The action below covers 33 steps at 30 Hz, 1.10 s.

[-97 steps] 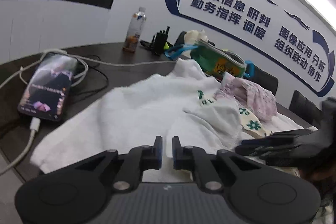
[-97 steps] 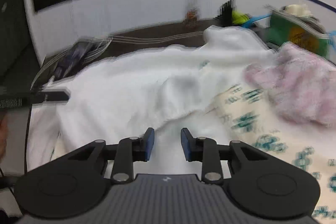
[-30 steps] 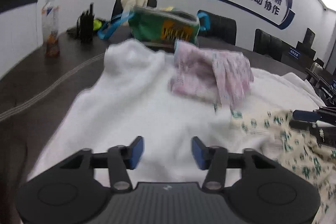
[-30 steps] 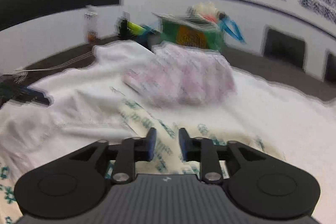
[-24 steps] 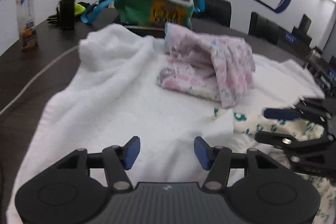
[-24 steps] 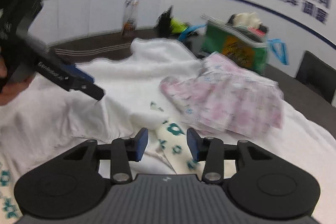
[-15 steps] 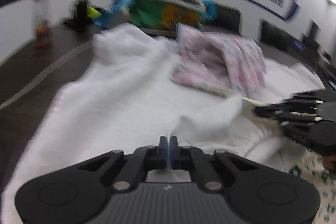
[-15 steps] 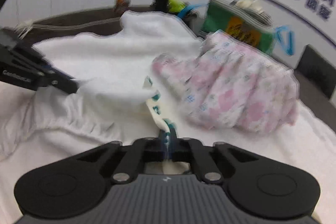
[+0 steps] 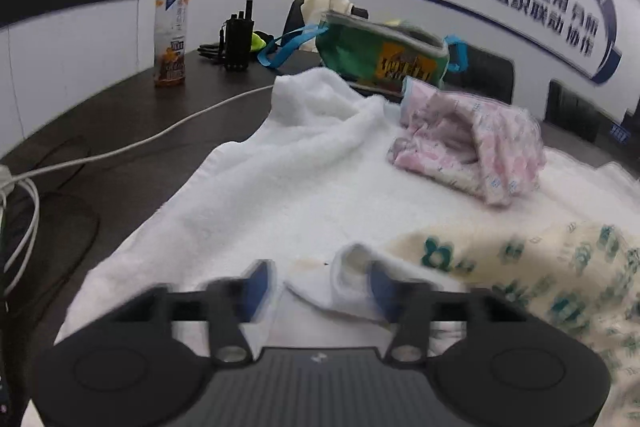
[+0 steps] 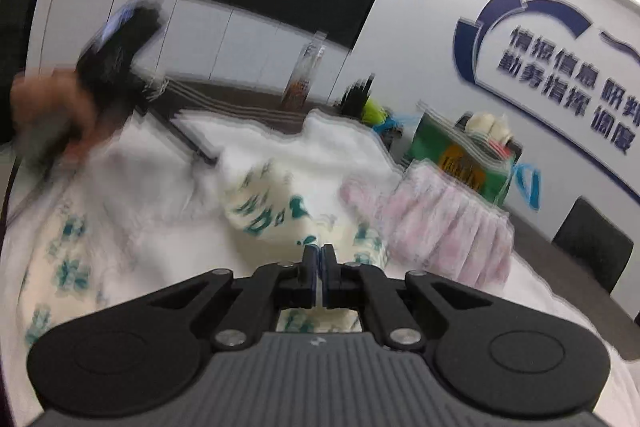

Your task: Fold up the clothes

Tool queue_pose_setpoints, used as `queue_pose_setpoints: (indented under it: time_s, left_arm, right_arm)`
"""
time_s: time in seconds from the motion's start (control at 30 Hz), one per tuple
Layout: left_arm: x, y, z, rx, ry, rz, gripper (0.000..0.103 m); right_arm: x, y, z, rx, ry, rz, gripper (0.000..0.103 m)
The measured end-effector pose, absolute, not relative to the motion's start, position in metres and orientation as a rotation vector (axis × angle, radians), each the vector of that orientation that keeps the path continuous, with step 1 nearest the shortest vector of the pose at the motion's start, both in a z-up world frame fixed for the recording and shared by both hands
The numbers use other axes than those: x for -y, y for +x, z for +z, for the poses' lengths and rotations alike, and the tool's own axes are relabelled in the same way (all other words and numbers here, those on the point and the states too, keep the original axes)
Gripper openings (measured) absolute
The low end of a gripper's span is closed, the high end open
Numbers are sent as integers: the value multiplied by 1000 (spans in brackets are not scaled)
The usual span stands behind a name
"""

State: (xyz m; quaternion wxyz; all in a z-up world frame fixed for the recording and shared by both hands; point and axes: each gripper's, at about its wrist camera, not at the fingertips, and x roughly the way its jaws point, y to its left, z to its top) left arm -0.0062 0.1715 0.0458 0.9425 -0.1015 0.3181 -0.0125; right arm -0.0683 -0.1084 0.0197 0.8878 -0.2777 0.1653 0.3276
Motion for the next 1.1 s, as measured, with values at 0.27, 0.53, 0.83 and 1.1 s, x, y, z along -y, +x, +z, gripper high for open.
queue_pose_setpoints:
  time_s: [0.27, 0.53, 0.83, 1.1]
  left_arm:
    - [-169, 15, 75, -784, -378, -161, 65]
    - [-162, 51, 31, -886, -530, -45, 13]
    - [-206, 20, 14, -644, -795, -62, 3]
    - [-238, -27, 22, -538, -889, -73, 34]
  right_arm:
    - [108, -73, 40, -337, -512, 742, 9]
    - [59, -61, 28, -397, -488, 804, 9]
    - [-4, 13, 19, -577, -362, 774, 9]
    - [-18, 89, 6, -808, -89, 837, 2]
